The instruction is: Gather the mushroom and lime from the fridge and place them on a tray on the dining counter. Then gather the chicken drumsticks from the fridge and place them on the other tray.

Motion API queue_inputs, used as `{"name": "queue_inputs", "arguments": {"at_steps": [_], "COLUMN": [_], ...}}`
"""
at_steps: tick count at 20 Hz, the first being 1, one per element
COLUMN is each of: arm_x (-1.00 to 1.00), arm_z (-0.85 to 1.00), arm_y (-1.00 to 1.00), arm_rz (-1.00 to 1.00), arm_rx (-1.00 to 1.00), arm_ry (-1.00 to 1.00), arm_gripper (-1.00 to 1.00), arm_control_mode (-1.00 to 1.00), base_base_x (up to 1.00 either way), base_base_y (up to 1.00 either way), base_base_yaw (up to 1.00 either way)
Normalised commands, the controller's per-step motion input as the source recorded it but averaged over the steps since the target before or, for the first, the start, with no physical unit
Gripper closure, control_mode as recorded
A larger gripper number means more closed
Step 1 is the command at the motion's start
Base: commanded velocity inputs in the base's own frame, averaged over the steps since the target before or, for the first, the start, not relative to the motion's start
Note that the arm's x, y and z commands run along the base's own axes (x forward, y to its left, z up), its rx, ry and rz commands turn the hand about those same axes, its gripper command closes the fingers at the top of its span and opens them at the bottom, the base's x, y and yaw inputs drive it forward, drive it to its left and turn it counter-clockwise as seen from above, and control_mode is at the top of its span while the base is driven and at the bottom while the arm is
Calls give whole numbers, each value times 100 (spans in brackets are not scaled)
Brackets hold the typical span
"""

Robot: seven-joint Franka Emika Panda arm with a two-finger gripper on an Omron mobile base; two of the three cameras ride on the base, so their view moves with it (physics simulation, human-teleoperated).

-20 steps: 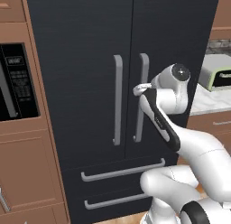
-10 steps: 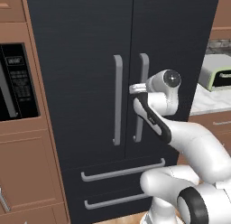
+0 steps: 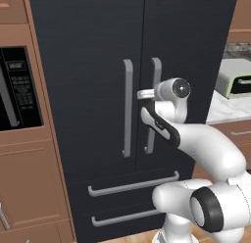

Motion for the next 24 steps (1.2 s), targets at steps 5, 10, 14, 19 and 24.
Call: {"name": "queue_inputs", "arguments": {"at_steps": [5, 10, 14, 19, 24], "arm_x": [74, -20, -79, -89, -70], "arm_z": [-4, 5, 41, 58, 92], "arm_y": [4, -10, -34, -46, -58], "arm_rz": [0, -3, -8, -7, -6], "arm_rx": [1, 0, 0, 0, 0], "arm_ry": [-1, 0, 4, 5, 19], "arm_gripper": [100, 100, 100, 100, 100], "arm_control_mode": [-100, -100, -100, -100, -100], "base_base_x": [0, 0, 0, 0, 0], "base_base_y": [0, 0, 0, 0, 0], "base_base_yaw": [0, 0, 0, 0, 0]}}
